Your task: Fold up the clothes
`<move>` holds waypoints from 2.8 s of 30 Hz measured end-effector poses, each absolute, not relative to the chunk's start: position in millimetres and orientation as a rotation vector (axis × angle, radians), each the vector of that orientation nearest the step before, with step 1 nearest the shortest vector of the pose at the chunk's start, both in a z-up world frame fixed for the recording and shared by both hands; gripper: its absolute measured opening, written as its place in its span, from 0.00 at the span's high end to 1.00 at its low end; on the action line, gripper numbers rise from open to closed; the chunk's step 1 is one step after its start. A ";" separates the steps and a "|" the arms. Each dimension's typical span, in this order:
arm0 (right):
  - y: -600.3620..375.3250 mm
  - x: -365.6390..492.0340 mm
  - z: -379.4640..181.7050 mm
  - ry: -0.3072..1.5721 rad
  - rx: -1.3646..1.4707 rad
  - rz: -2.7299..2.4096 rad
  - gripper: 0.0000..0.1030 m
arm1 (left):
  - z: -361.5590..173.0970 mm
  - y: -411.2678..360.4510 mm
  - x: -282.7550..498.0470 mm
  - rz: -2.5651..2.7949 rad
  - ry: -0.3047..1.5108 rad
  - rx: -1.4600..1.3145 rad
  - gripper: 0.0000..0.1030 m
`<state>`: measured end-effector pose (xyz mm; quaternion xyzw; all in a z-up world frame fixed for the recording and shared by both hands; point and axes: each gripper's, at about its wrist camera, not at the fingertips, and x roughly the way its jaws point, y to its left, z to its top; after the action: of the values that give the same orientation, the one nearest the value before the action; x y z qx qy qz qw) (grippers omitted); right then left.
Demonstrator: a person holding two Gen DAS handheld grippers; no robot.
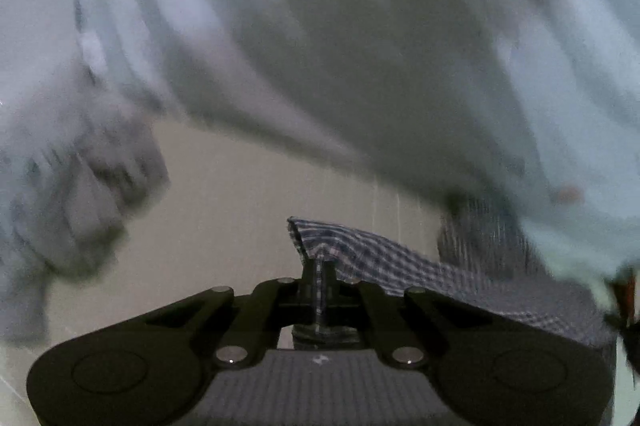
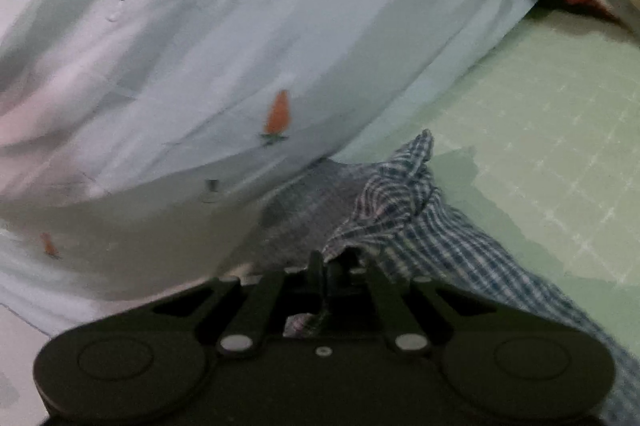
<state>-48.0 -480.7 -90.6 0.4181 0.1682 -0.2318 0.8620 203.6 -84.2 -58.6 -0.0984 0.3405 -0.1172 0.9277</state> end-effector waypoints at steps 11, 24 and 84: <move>-455.0 -32.2 -119.9 0.618 0.823 -0.463 0.40 | -125.4 -59.8 220.4 -0.075 0.912 -0.192 0.79; -443.9 -109.6 -111.2 0.634 0.554 -0.720 0.25 | -145.6 -63.8 207.7 -0.090 1.010 -0.126 0.47; -352.1 -181.1 -124.8 0.766 0.378 -0.496 0.00 | -130.9 -94.4 65.6 -0.221 1.032 0.006 0.11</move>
<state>-181.1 -352.1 -124.8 0.1814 0.3675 -0.2379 0.8806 65.6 -94.4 -130.9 0.0027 0.4923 -0.1054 0.8640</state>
